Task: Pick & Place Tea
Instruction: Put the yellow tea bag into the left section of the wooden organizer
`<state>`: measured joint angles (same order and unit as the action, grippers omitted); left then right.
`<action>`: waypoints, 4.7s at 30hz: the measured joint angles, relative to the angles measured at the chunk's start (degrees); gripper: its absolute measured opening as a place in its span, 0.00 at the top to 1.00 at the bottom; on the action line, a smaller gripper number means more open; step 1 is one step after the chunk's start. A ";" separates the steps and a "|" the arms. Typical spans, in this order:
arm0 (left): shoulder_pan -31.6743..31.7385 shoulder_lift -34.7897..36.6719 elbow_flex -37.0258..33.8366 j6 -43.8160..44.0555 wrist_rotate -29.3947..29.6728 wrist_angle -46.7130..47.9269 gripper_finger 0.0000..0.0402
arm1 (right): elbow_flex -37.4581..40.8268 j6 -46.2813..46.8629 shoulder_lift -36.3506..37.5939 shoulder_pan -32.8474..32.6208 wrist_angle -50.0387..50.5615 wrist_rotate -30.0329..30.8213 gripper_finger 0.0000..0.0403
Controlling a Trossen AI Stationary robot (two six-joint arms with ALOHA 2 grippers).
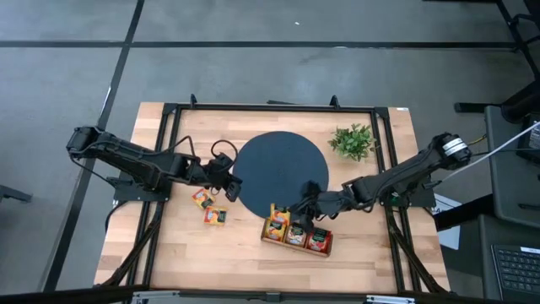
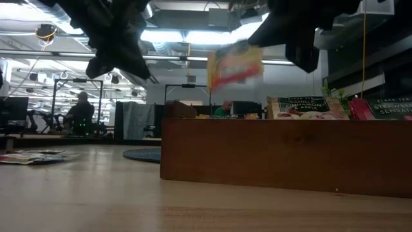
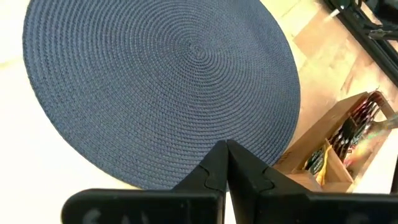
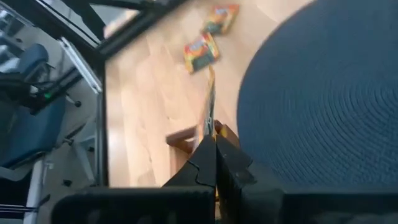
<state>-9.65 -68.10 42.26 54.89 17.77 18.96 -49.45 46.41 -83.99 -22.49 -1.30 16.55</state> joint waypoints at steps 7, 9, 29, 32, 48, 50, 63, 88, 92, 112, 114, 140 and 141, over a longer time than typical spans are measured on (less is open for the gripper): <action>-0.59 0.00 0.00 0.02 0.62 -0.07 0.99 | 0.00 1.58 -6.23 -2.21 -6.12 1.69 1.00; -0.59 0.00 0.00 -0.04 0.64 -0.43 0.99 | -0.02 2.60 -7.64 -2.75 -8.44 1.88 1.00; -0.55 -0.01 0.00 -0.11 0.64 -1.01 0.99 | -0.04 4.51 -9.33 -3.86 -5.93 5.52 1.00; -0.55 0.00 0.00 -0.13 0.64 -1.01 0.99 | -0.04 4.53 -9.31 -3.85 -5.98 6.13 0.98; -0.55 0.00 0.00 -0.13 0.37 -1.01 0.99 | -0.04 6.06 -9.31 -3.84 -6.19 6.28 0.83; -0.55 0.00 0.00 -0.36 -1.46 -0.92 0.99 | -0.04 6.04 -9.23 -3.80 -6.38 5.56 0.82; -6.88 -0.02 0.00 -0.57 -19.36 16.03 0.99 | -4.76 1.17 -7.69 -0.41 -9.64 -3.09 0.82; -21.84 -12.91 -0.04 -14.07 -8.38 22.77 0.99 | -20.46 5.91 -18.86 7.28 -9.40 -7.68 0.82; -22.18 -17.12 -0.34 -16.59 -8.17 20.83 0.99 | -22.61 6.73 -22.02 8.61 -9.39 -10.09 0.82; -24.99 -17.33 -9.56 -7.17 2.69 -0.21 0.99 | -22.27 21.81 -32.25 18.68 -9.51 -28.40 0.82; -23.93 -17.14 -10.94 -6.66 2.60 -3.27 0.99 | -22.27 22.17 -32.91 19.17 -9.38 -28.96 0.82; -16.29 -17.43 -13.22 -6.66 2.29 -16.74 0.99 | -25.16 20.62 -41.46 20.21 -11.91 -31.46 0.57; -15.94 -17.56 -13.22 -6.92 2.39 -17.03 0.99 | -25.59 20.53 -41.78 20.25 -12.00 -31.45 0.56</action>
<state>-25.59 -85.66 29.04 47.97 20.16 1.93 -75.04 66.94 -125.76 -2.24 -13.30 -14.90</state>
